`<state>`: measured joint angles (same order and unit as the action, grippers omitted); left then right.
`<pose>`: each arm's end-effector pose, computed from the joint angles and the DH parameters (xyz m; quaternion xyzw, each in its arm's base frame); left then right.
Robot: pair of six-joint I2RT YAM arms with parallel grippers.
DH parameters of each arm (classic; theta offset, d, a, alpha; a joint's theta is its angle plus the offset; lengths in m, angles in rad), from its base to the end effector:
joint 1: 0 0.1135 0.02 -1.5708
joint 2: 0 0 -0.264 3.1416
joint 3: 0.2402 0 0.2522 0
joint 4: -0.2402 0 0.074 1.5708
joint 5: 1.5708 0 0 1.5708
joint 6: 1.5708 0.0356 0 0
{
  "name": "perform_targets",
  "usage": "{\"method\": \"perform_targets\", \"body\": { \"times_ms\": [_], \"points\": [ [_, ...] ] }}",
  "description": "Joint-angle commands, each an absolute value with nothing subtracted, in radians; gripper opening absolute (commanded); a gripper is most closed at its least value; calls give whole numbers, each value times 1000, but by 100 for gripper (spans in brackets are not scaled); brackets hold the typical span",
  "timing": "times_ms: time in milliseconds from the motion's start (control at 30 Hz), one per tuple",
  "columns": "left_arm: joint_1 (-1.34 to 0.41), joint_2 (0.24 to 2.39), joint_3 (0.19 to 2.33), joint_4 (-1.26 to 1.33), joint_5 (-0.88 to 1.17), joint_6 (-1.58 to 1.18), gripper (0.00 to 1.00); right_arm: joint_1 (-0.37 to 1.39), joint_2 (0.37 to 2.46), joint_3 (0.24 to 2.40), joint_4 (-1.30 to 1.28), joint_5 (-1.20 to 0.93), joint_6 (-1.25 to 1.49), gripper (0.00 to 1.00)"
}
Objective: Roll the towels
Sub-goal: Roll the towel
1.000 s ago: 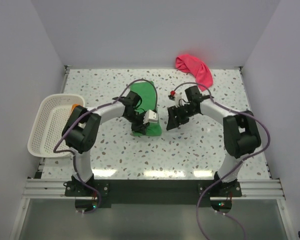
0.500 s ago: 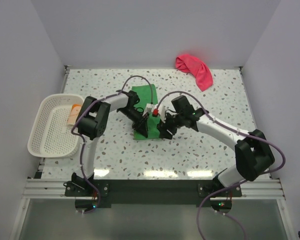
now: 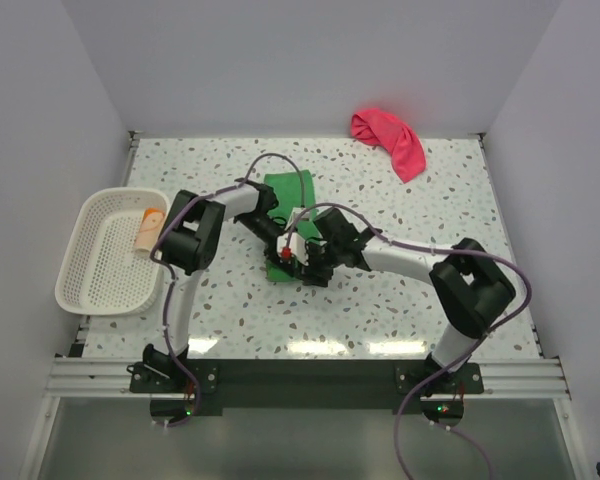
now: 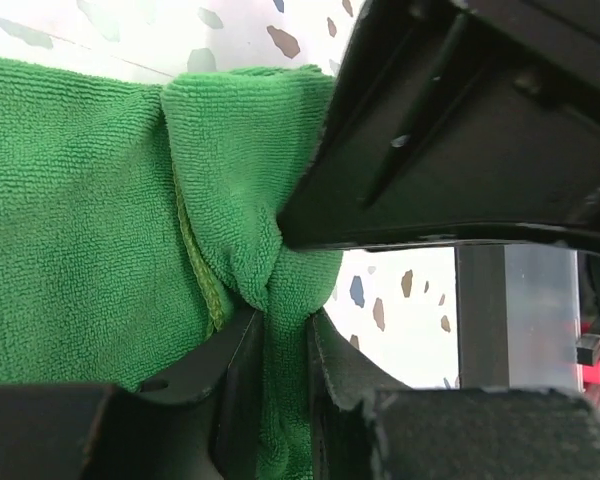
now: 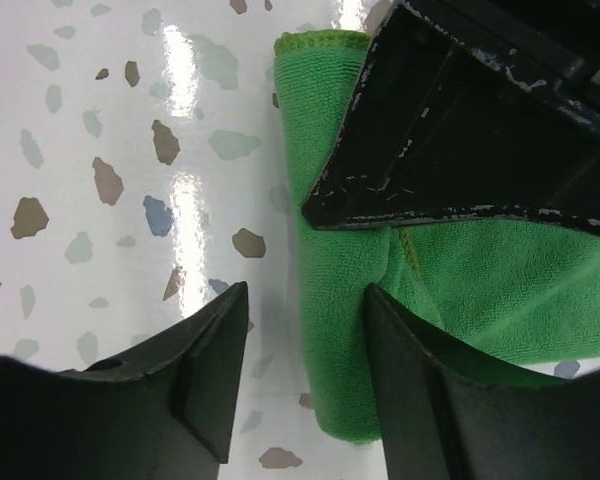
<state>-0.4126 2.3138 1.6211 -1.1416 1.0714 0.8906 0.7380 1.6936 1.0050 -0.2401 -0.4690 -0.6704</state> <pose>0.3555 -0.1897 0.1097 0.4637 0.7185 -0.5184 0.0100 0.2429 0.2426 0.1815 -0.6534 0.6559 0.2307 0.2993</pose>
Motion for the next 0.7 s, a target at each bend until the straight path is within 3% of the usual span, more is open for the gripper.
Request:
{"method": "perform_targets", "body": {
  "times_ms": [0, 167, 367, 567, 667],
  "points": [
    [-403, 2391, 1594, -1144, 879, 928, 18, 747, 1715, 1008, -176, -482, -706, 52],
    [-380, 2376, 1602, -1158, 930, 937, 26, 750, 1772, 1072, -261, -479, -712, 33],
    [-345, 2319, 1562, -1161, 966, 963, 38, 752, 1845, 1181, -435, -508, -739, 0],
    [-264, 2177, 1461, -1118, 1049, 959, 63, 749, 1897, 1255, -521, -620, -680, 0],
    [-204, 2090, 1416, -1062, 1077, 908, 68, 750, 1942, 1293, -534, -675, -628, 0]
  ]
}}
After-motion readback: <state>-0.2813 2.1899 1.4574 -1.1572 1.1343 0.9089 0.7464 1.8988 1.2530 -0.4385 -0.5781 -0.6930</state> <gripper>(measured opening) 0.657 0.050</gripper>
